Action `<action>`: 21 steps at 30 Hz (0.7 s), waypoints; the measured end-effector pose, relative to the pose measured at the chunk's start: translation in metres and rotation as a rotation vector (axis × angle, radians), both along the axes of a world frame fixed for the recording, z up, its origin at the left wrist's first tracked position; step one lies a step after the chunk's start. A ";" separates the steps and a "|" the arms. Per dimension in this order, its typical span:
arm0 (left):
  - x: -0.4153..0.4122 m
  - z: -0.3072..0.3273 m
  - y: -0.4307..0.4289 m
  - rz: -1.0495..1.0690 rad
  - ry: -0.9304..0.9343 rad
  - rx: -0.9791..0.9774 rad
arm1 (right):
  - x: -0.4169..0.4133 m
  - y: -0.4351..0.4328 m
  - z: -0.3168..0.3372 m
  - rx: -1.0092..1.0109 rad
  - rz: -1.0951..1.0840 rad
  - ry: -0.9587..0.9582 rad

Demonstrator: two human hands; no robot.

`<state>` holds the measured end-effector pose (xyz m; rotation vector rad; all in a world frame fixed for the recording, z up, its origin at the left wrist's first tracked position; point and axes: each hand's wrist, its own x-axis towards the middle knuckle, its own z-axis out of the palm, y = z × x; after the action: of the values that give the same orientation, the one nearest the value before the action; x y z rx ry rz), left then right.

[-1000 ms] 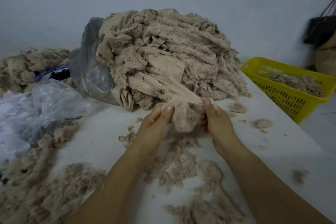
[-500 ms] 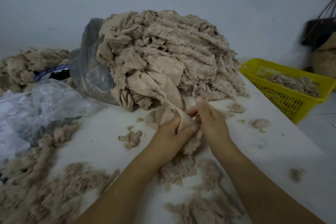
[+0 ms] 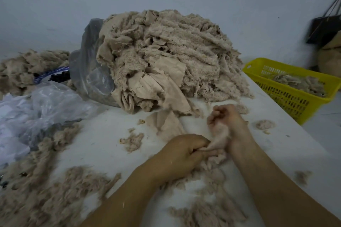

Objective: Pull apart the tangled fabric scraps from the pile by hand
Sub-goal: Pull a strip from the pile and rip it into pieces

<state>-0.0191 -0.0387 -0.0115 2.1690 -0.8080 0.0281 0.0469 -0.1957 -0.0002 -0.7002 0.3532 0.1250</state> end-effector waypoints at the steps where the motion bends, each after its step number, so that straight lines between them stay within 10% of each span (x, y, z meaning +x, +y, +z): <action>1: -0.001 0.000 -0.001 0.017 0.033 -0.028 | 0.002 -0.008 0.001 0.014 -0.052 -0.021; 8: 0.016 0.017 0.015 0.443 0.619 -1.175 | -0.026 0.033 -0.009 -0.687 0.484 -0.524; 15: 0.016 0.023 0.022 0.298 0.644 -1.432 | -0.036 0.035 -0.012 -1.291 0.438 -0.647; 21: 0.023 0.030 0.049 0.335 0.645 -1.687 | -0.020 0.003 -0.009 -1.356 0.126 -0.457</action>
<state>0.0041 0.0107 0.0181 0.5619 0.1026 0.1195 0.0273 -0.1923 -0.0095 -2.0480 -0.1089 -0.1907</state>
